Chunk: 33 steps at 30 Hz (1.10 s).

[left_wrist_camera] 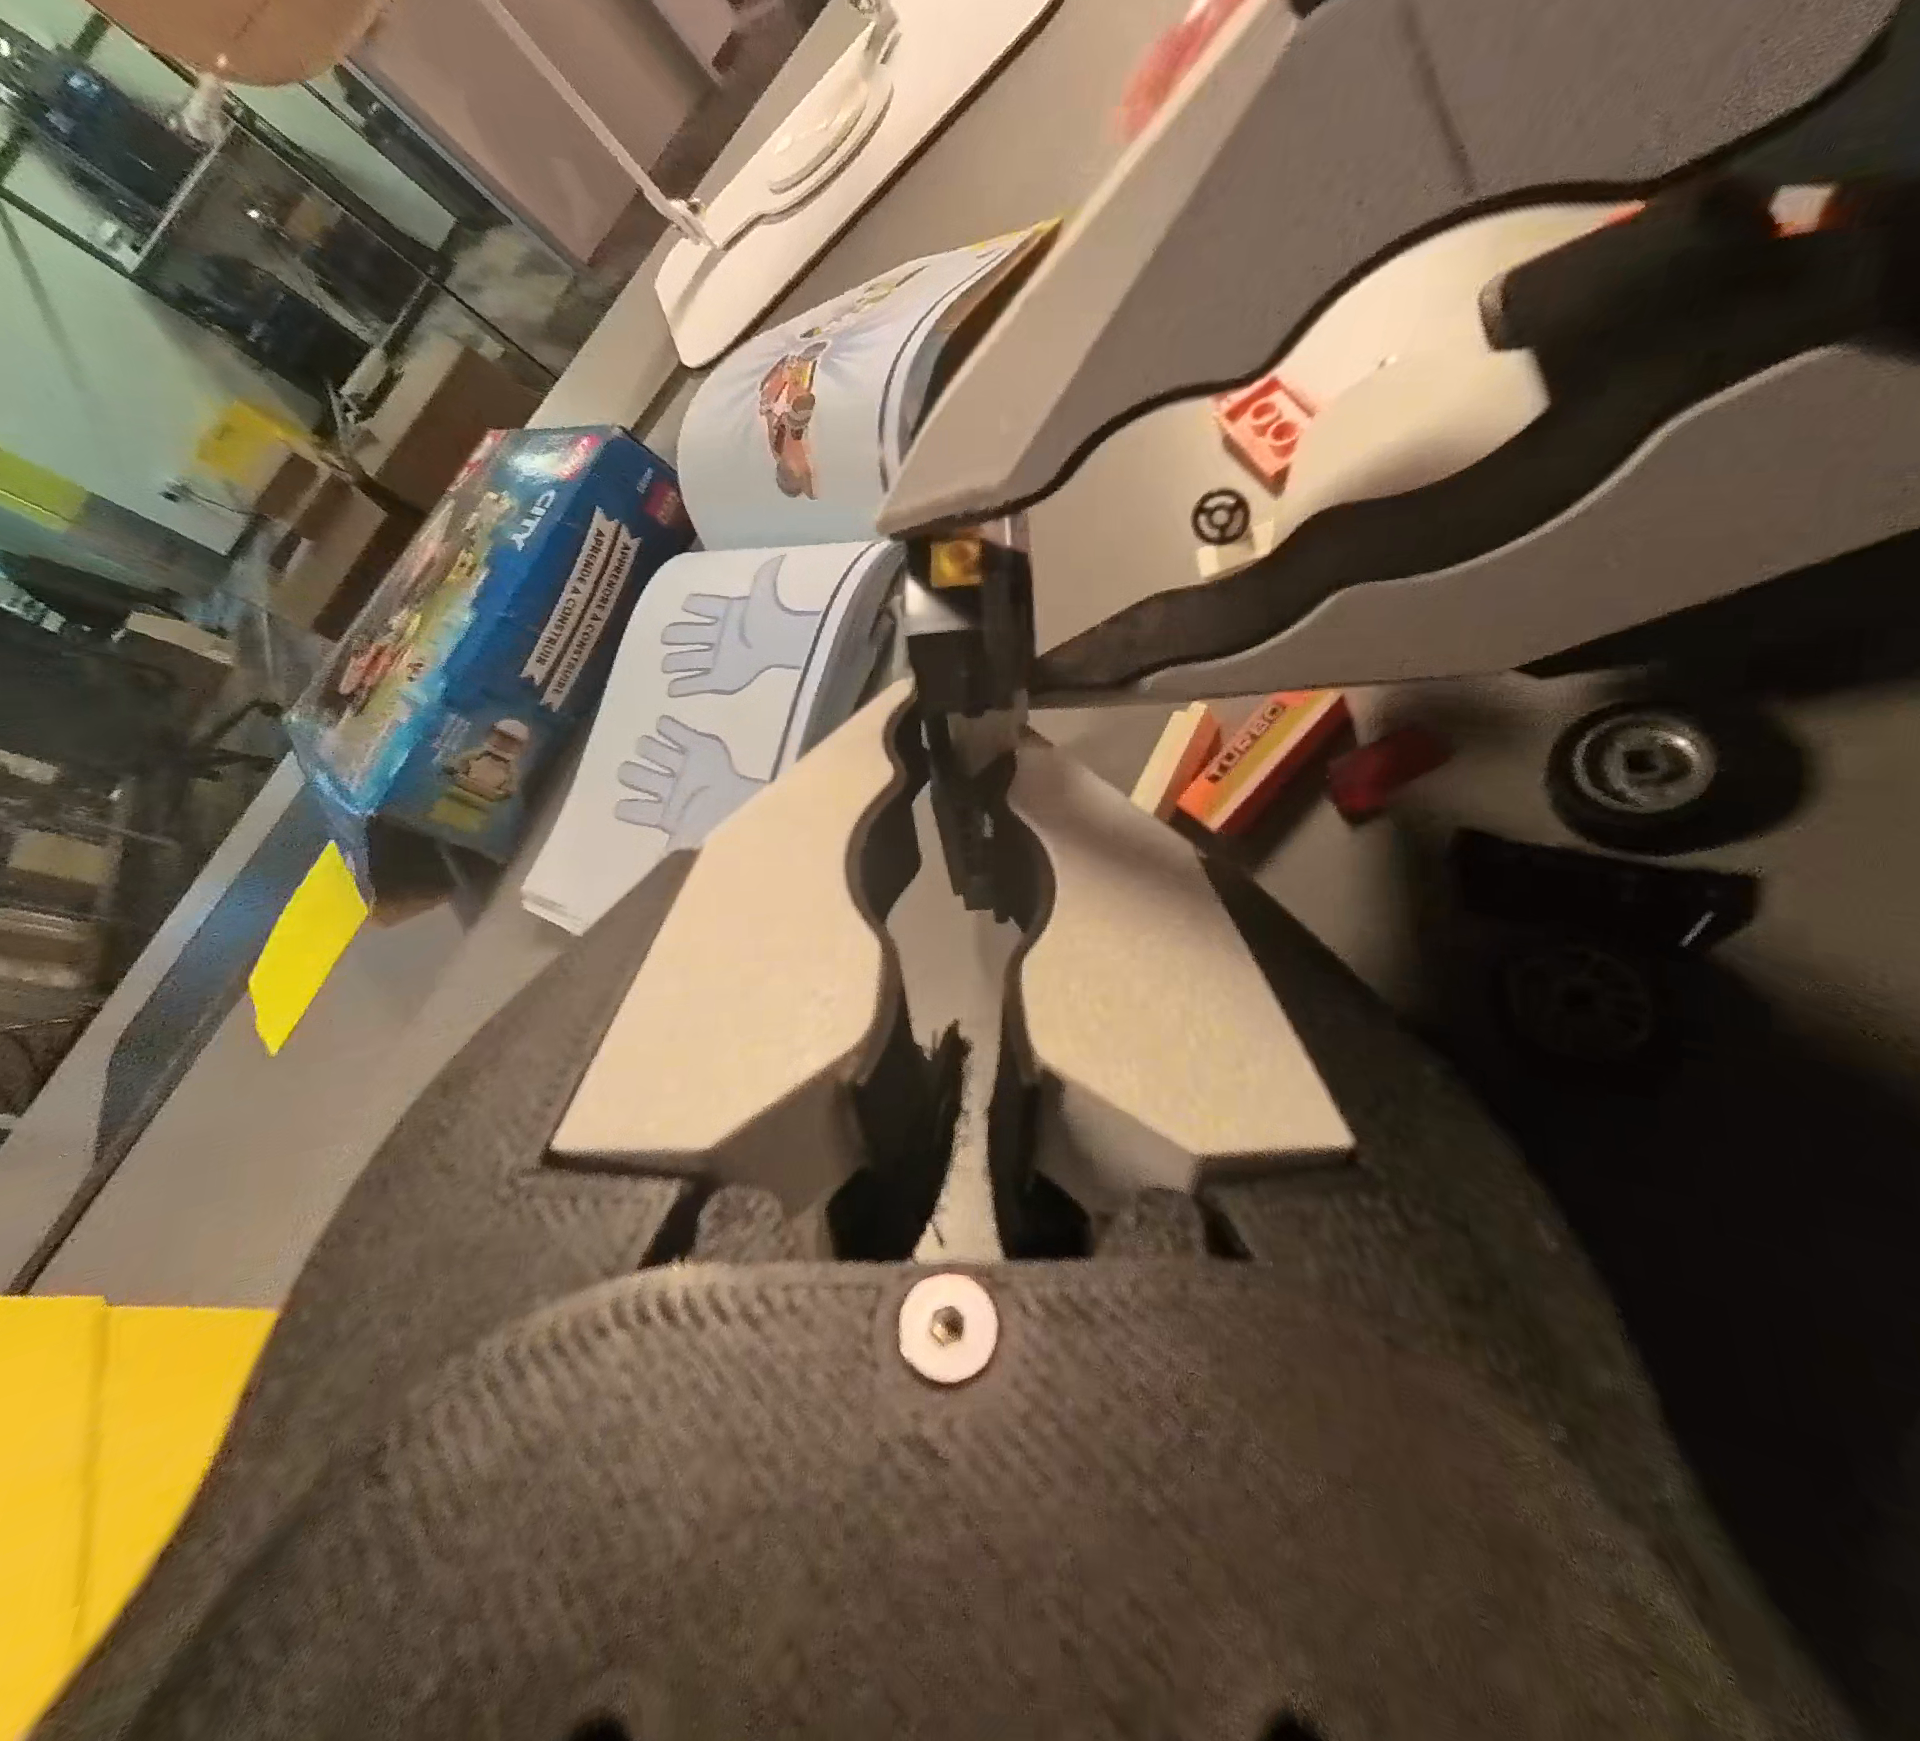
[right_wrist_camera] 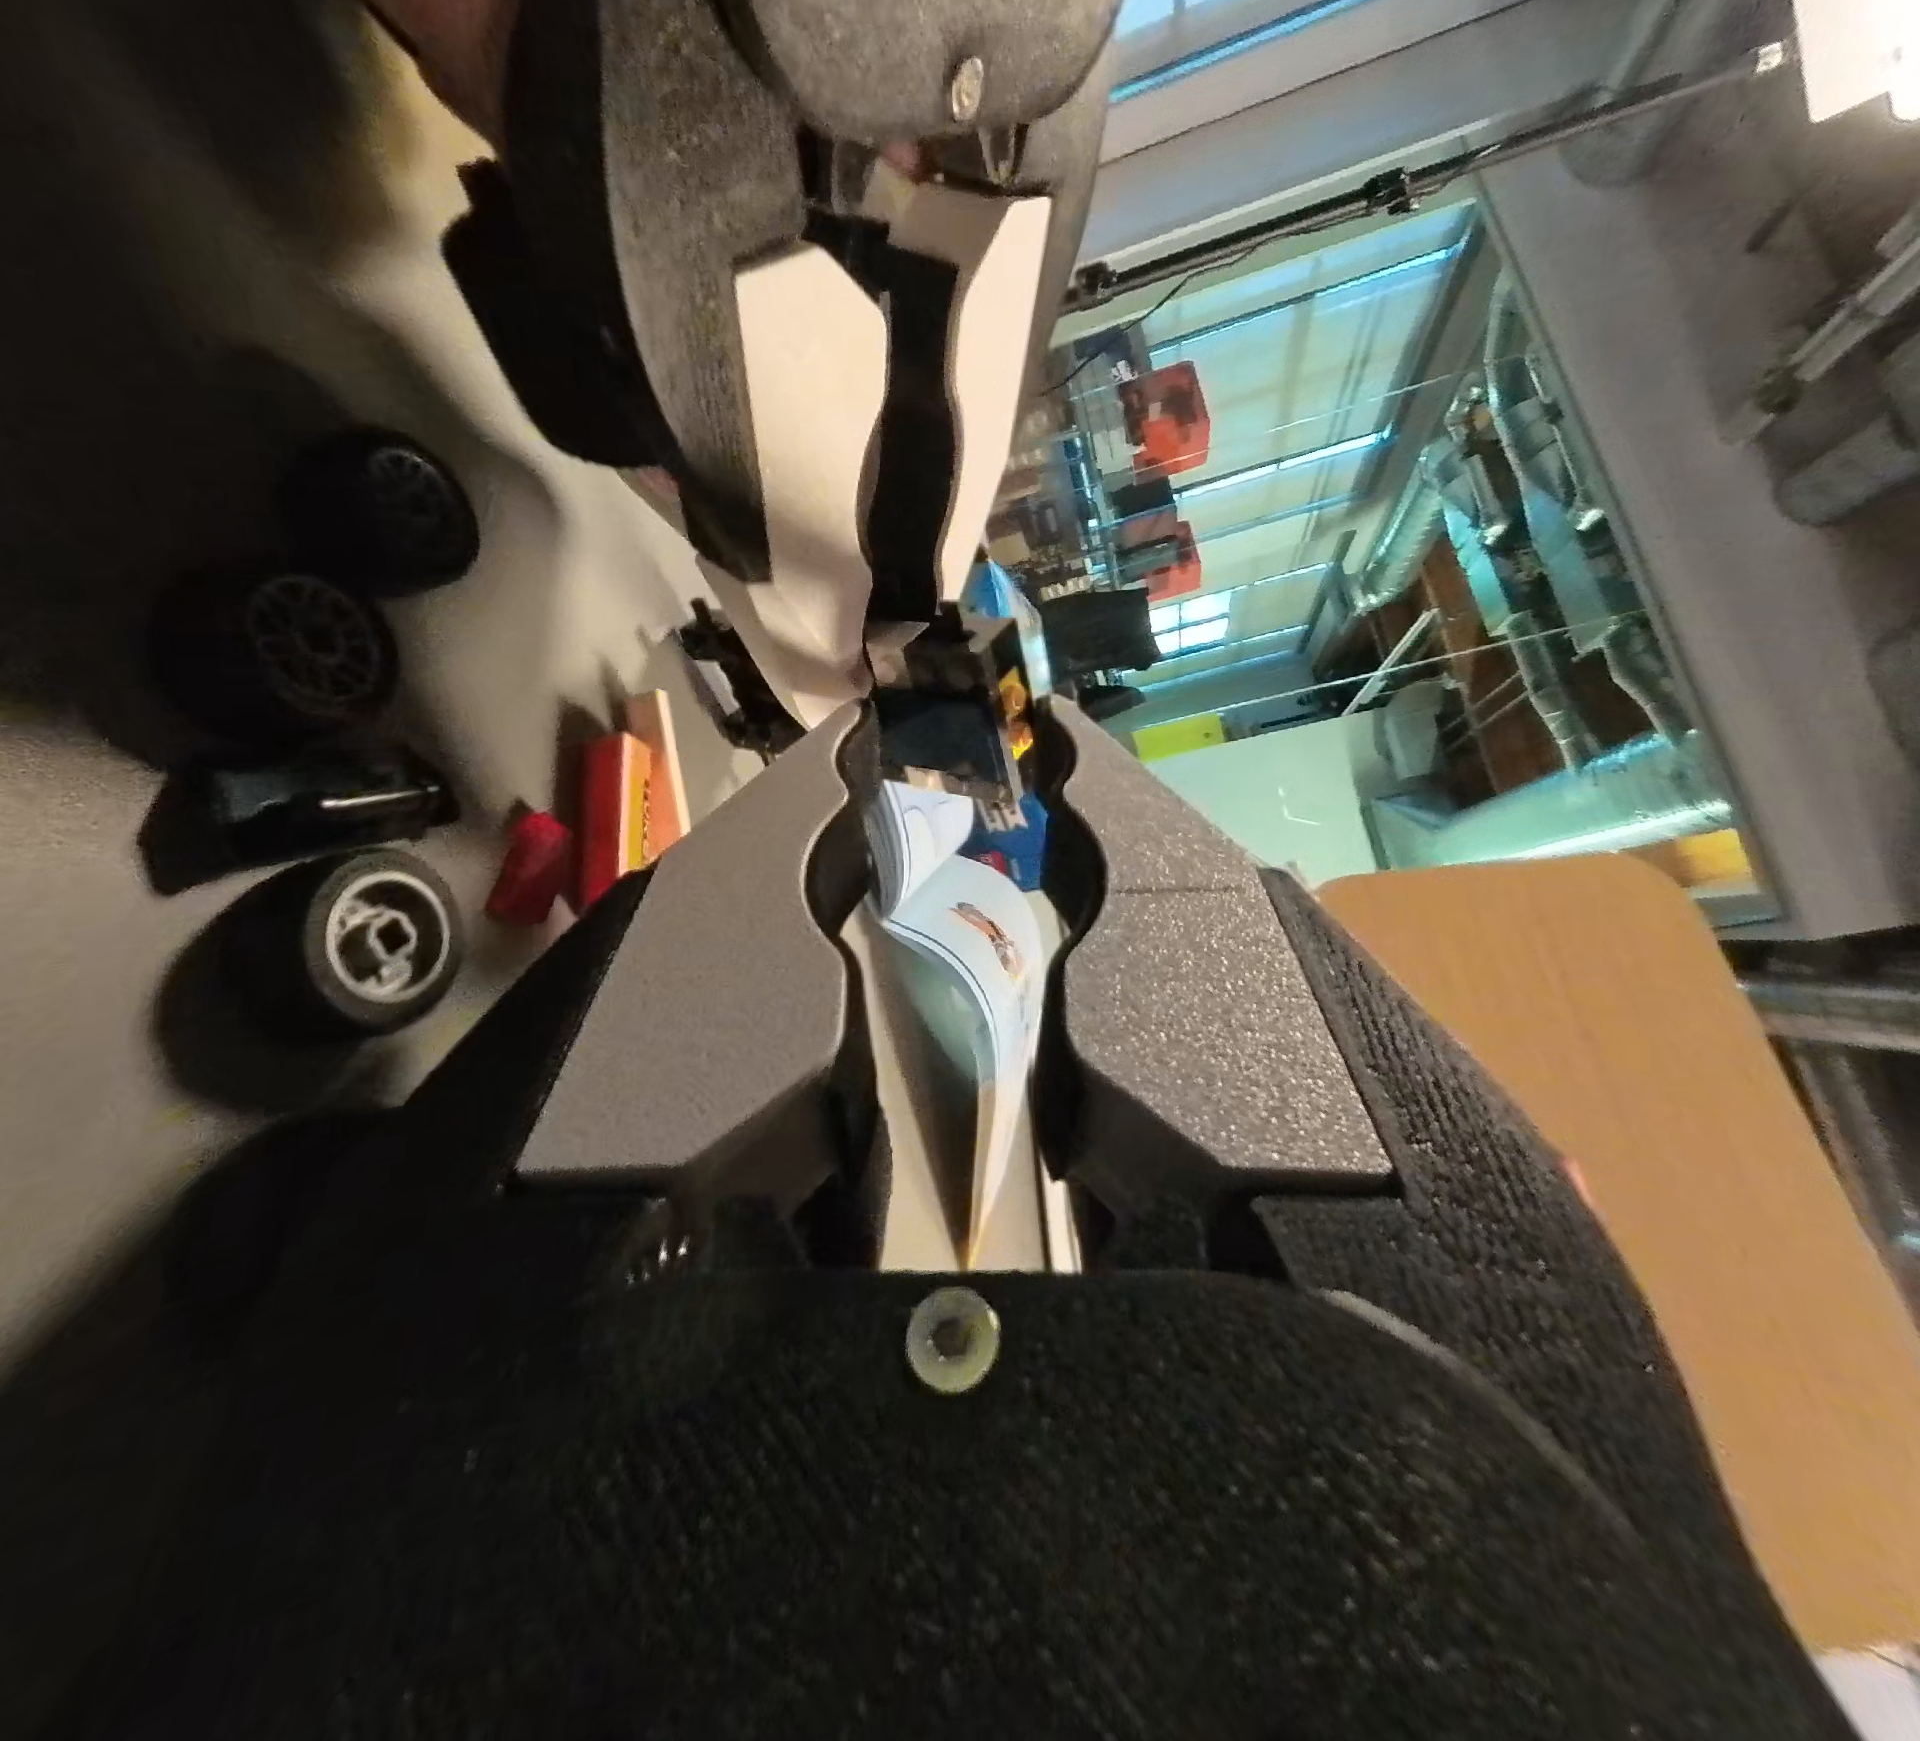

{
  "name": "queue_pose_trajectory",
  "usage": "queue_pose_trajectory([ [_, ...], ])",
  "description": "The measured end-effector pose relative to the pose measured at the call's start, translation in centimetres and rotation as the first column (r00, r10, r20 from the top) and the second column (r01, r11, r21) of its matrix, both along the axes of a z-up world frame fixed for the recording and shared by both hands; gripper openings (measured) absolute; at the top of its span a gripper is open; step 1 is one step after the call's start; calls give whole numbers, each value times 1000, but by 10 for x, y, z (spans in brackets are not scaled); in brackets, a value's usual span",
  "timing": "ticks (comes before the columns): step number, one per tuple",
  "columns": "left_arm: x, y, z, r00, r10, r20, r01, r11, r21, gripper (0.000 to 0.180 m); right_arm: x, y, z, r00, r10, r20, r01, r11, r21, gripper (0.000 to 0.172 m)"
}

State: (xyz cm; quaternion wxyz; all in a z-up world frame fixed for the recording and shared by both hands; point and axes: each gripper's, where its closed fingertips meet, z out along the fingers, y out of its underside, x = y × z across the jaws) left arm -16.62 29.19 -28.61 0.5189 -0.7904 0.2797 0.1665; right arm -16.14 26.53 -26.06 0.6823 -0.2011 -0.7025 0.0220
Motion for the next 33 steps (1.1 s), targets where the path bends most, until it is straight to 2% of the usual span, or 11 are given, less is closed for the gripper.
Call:
queue_pose_trajectory([
  [5,2,-1,1,999,-6,52,6,1000,-9,4,1,1,2,1000,1,15,0,996,-93,27],
  [7,1,-1,4,994,7,110,-7,1000,-1,4,1,7,6,1000,-21,4,22,991,-133,27],
  [11,1,1,23,943,25,331,-44,998,48,3,1,11,23,998,-58,-33,50,978,-205,27],
  [15,0,0,32,912,14,409,-49,996,75,4,0,11,33,995,-81,-60,66,972,-227,27],
  [19,2,-1,43,810,-27,585,-35,995,95,4,0,7,42,991,-103,-88,81,971,-225,27],
  [25,0,-2,49,708,-64,703,-20,994,111,5,-4,4,48,985,-127,-114,107,979,-171,27],
  [28,2,-5,55,588,-97,803,3,993,118,4,-3,2,56,977,-141,-161,123,986,-116,24],
  [29,2,-5,56,568,-102,817,11,993,117,4,-5,0,56,976,-142,-164,123,985,-124,24],
  [33,-1,-6,53,580,-92,810,5,994,109,4,-6,0,57,978,-128,-164,87,968,-237,23],
])
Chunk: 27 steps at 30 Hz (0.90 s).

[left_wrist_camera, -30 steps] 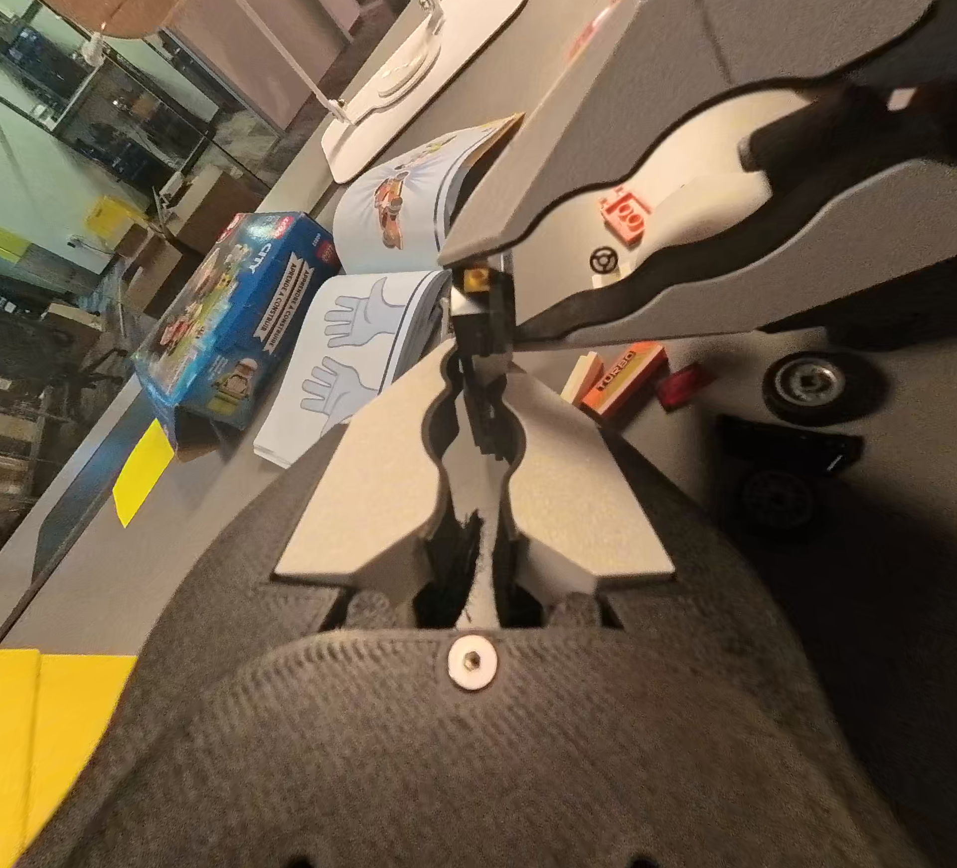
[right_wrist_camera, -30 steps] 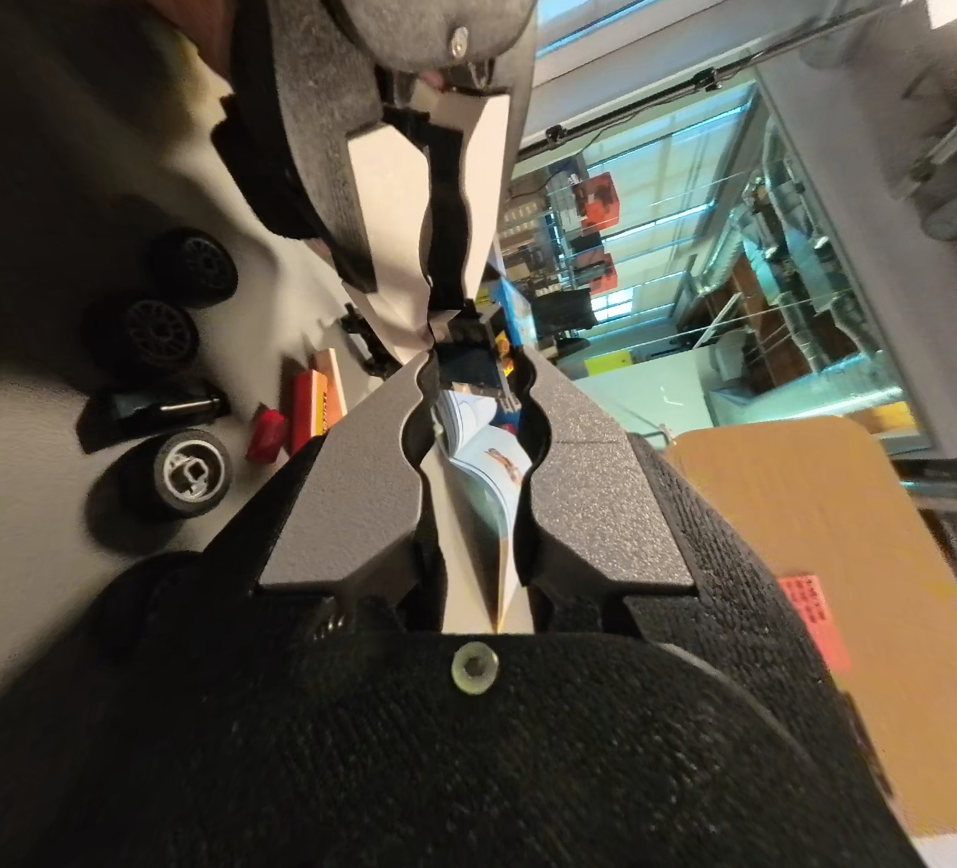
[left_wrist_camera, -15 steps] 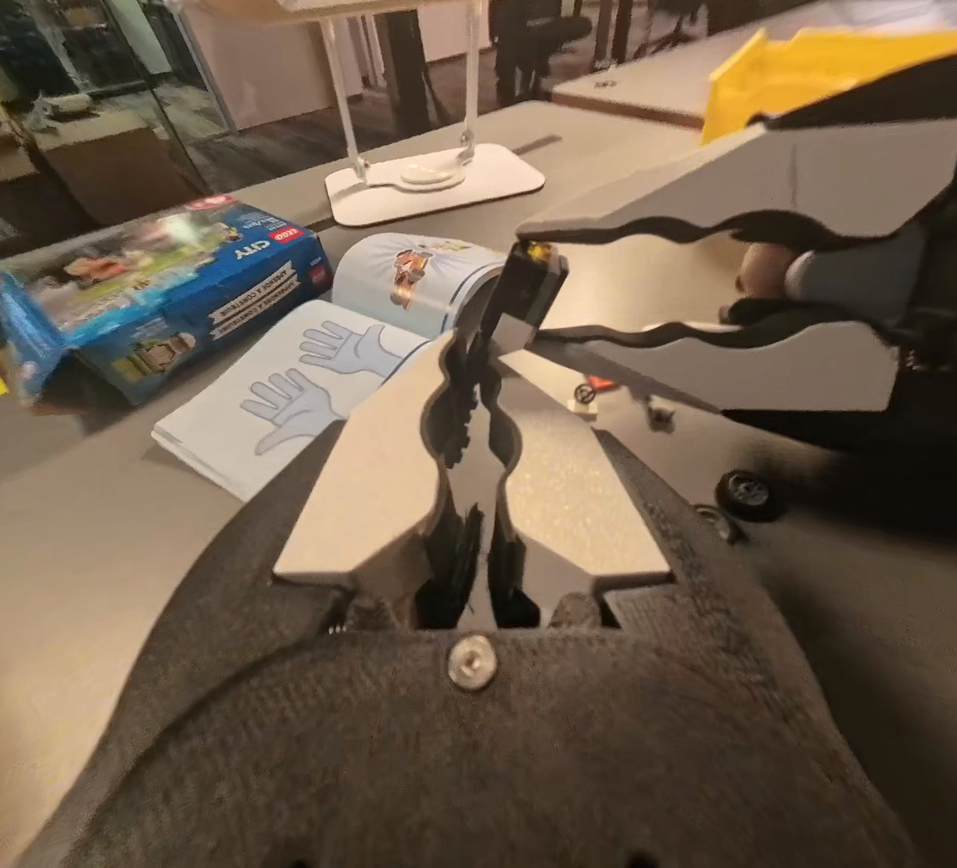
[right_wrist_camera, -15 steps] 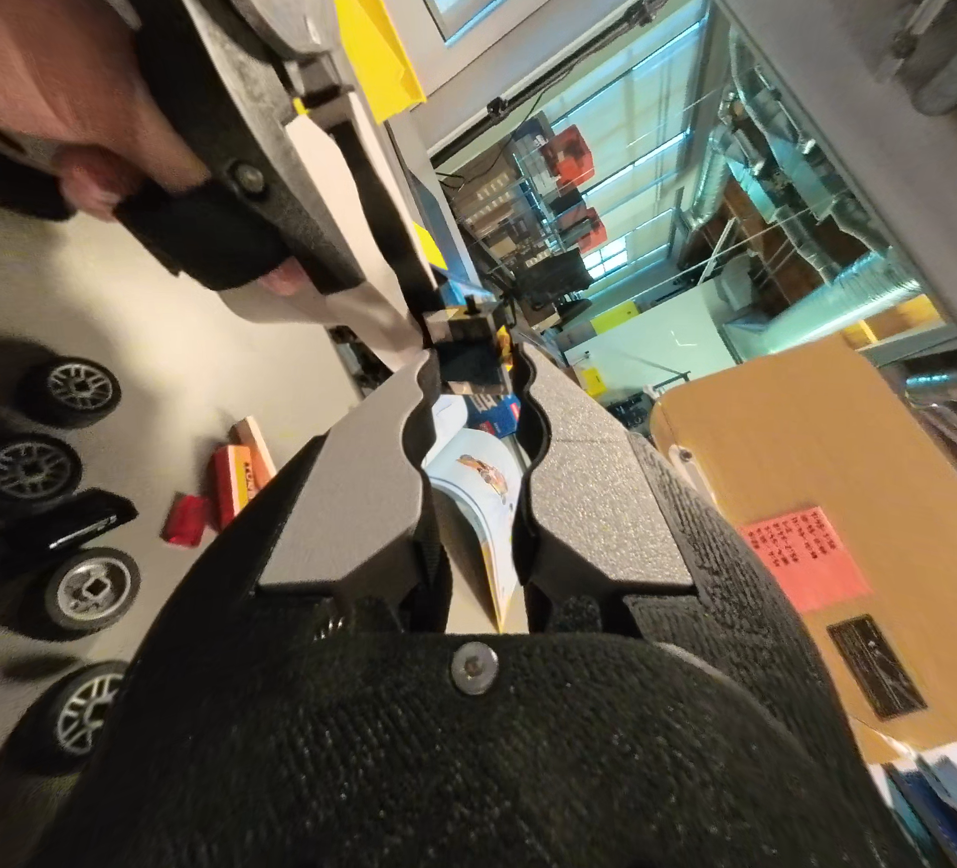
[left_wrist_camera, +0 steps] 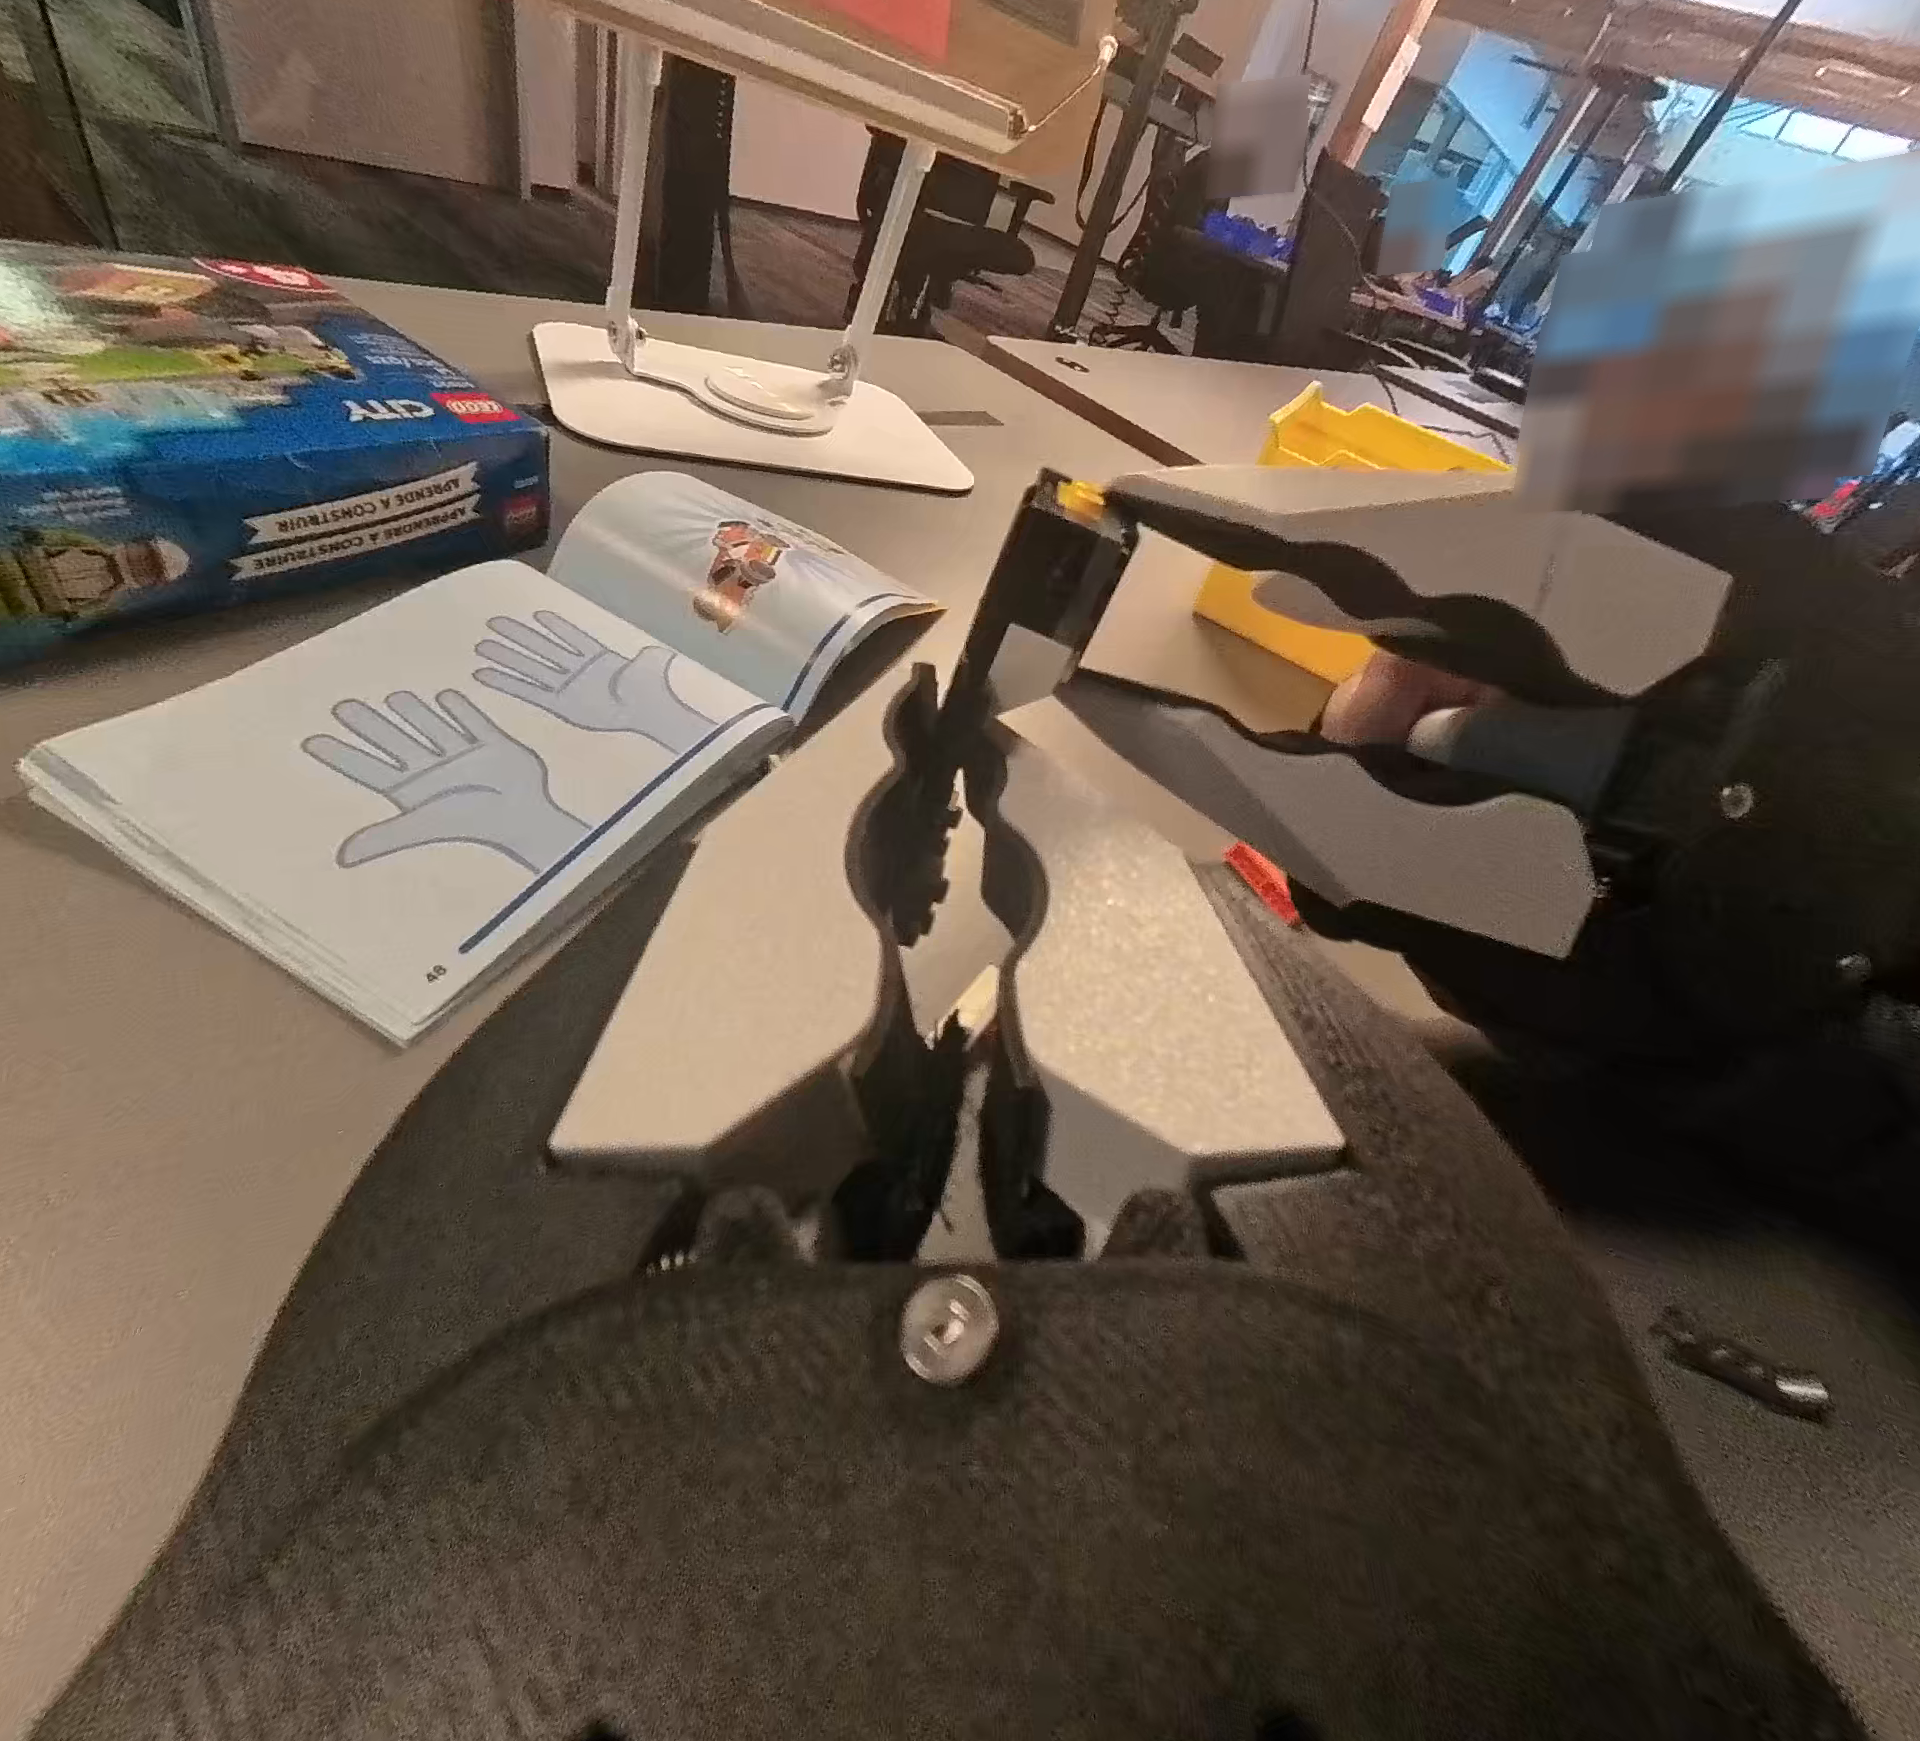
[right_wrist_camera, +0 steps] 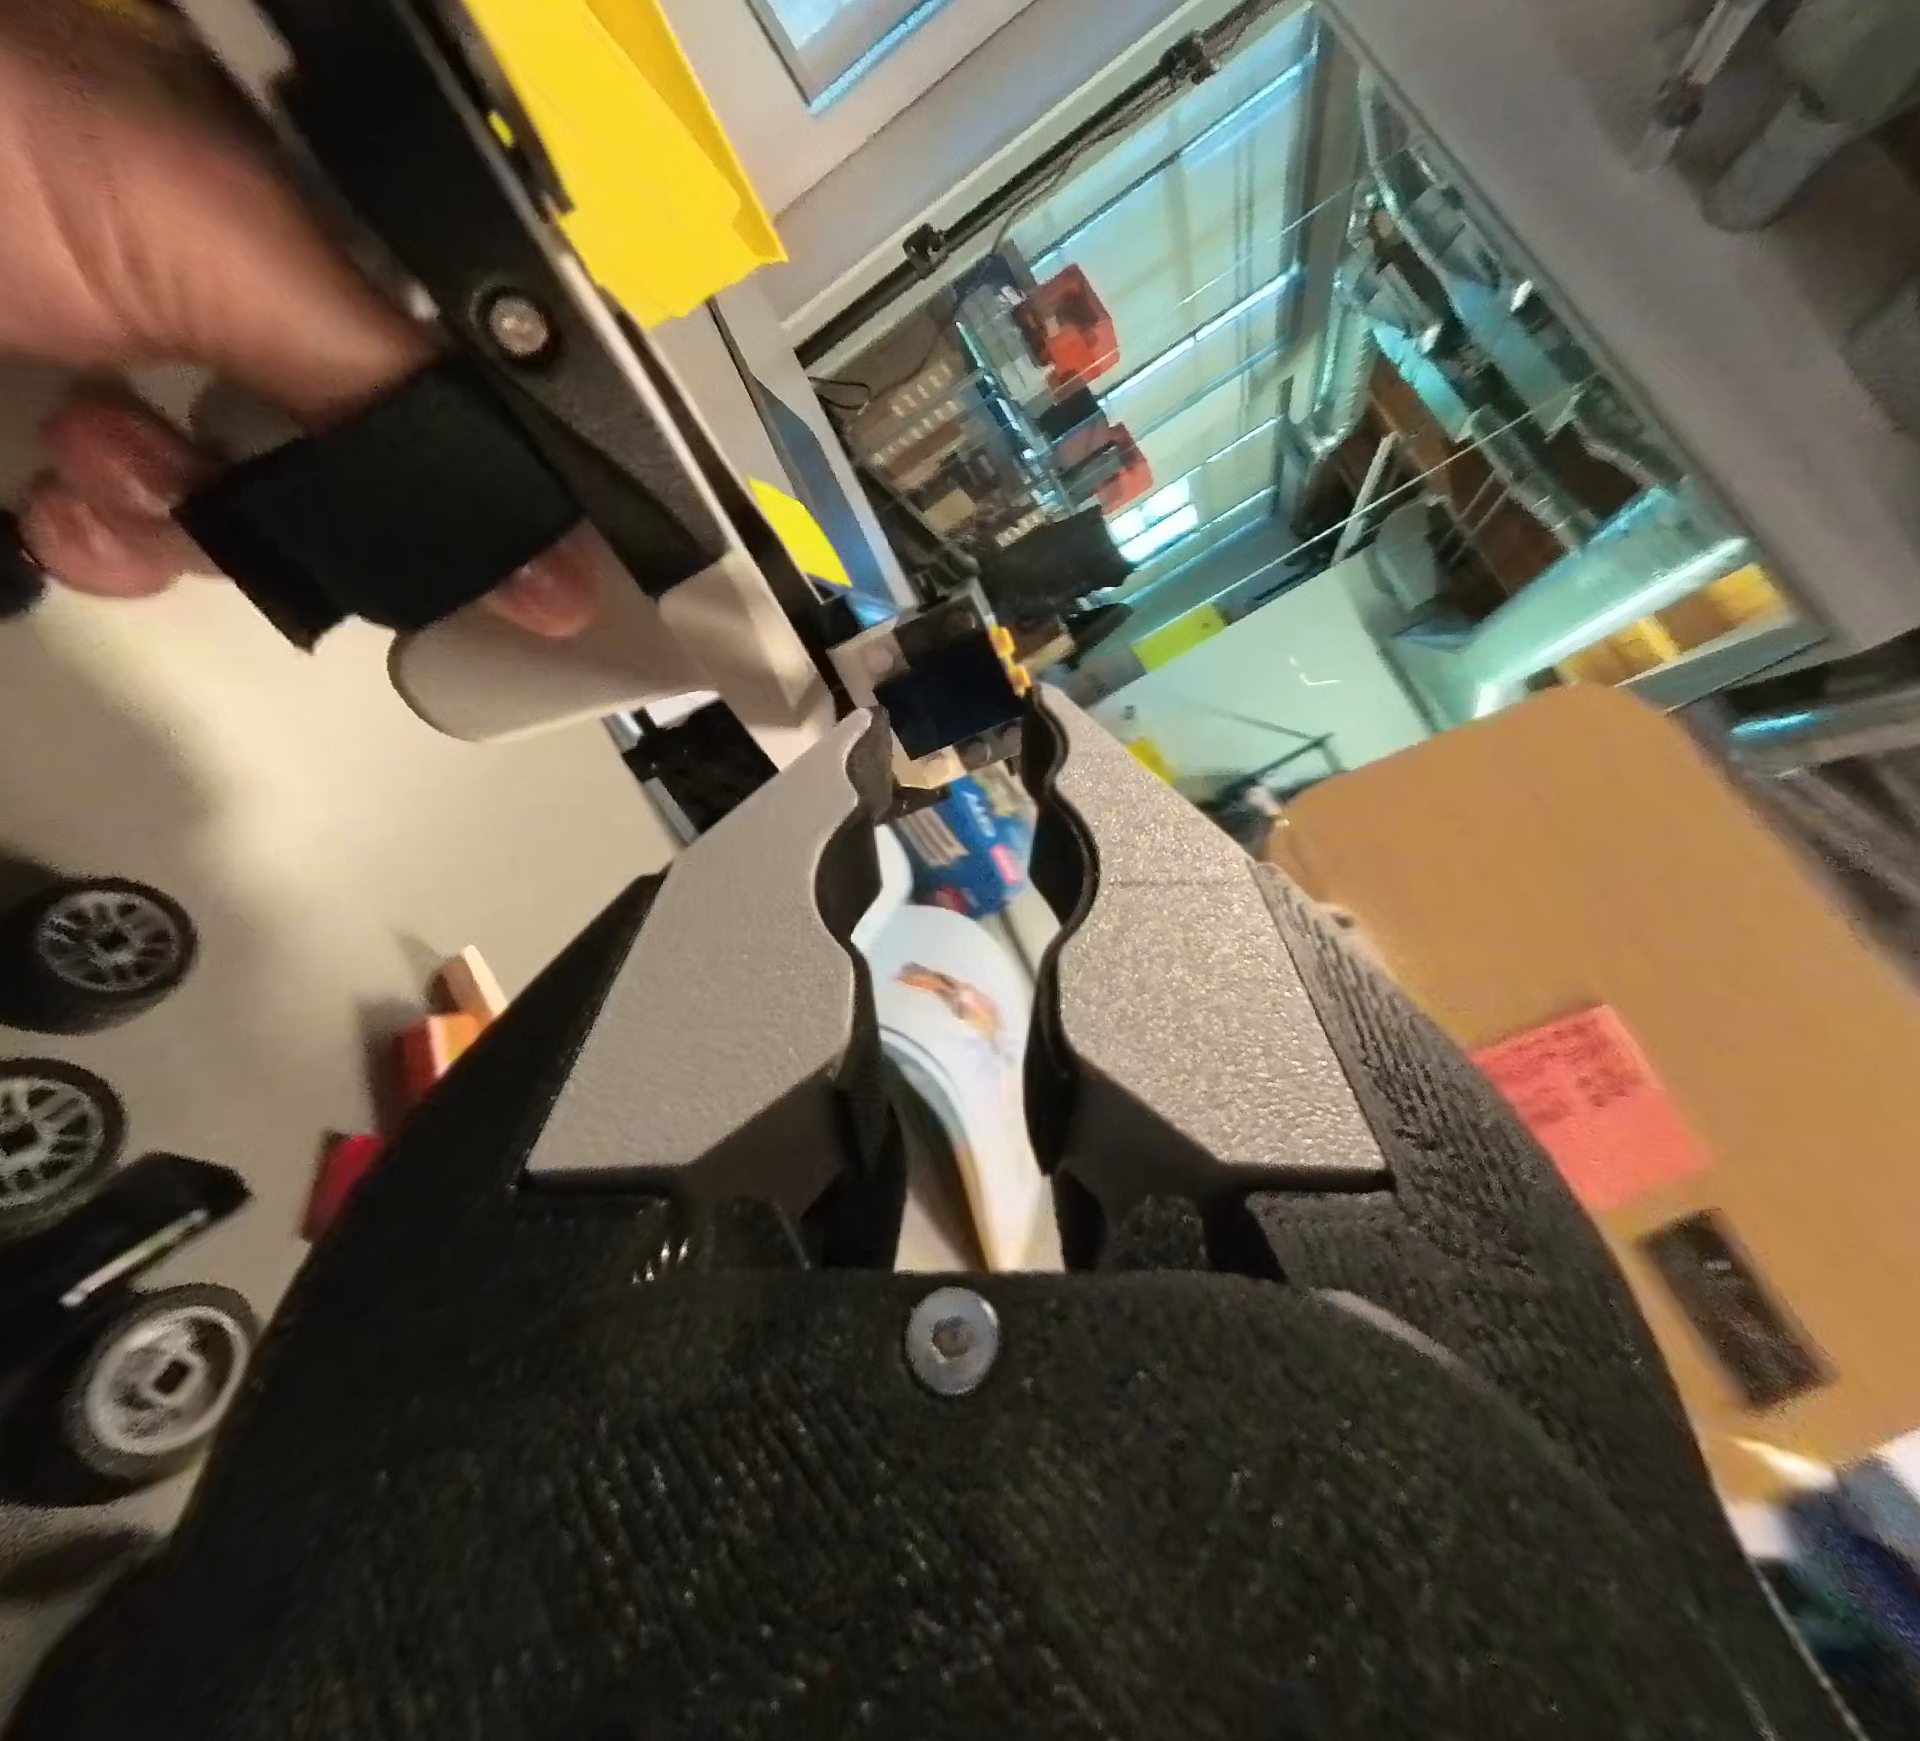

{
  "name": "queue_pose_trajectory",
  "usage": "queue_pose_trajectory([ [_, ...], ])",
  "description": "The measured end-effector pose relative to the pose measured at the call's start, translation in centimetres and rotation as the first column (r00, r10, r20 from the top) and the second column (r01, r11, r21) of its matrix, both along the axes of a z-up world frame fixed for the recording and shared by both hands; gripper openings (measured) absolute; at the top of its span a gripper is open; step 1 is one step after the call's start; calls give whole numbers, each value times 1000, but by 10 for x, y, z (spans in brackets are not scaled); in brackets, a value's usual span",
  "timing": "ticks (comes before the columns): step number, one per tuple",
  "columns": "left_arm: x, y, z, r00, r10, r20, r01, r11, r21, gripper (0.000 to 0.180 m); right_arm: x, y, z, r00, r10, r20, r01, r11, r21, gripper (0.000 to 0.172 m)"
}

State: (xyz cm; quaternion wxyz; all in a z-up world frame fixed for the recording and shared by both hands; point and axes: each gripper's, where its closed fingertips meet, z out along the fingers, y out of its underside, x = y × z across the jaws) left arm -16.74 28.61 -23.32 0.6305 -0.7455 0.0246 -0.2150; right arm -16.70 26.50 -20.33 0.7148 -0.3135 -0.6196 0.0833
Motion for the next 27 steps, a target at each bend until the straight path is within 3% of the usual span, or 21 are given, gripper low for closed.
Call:
queue_pose_trajectory([
  [2,-3,1,-4,996,41,-75,-42,999,-9,4,-1,5,-2,999,44,-26,-48,978,-203,23],
  [3,-2,1,-1,992,63,-112,-61,998,19,4,-2,3,-5,994,94,-60,-110,923,-370,0],
  [4,-6,2,2,983,111,-144,-105,993,46,4,-3,-1,0,977,144,-156,-206,828,-521,0],
  [5,-8,3,1,975,133,-179,-127,991,49,3,-4,-5,1,965,165,-203,-257,740,-621,6],
  [6,-9,4,0,966,157,-206,-149,987,53,3,-6,-4,2,962,151,-228,-268,689,-674,24],
  [8,-12,3,3,955,188,-228,-175,981,79,3,-9,-1,-1,964,94,-248,-249,645,-723,47],
  [9,-15,3,3,951,202,-234,-188,979,83,3,-10,1,-3,964,69,-258,-244,620,-746,49],
  [13,-16,3,3,929,223,-295,-203,974,97,3,-13,2,-4,956,35,-292,-269,508,-819,40],
  [18,-11,3,4,913,222,-343,-192,974,121,3,-10,9,-3,928,28,-372,-361,315,-878,34],
  [27,-7,1,7,832,266,-486,-213,963,163,4,-9,8,1,925,45,-378,-364,392,-845,31],
])
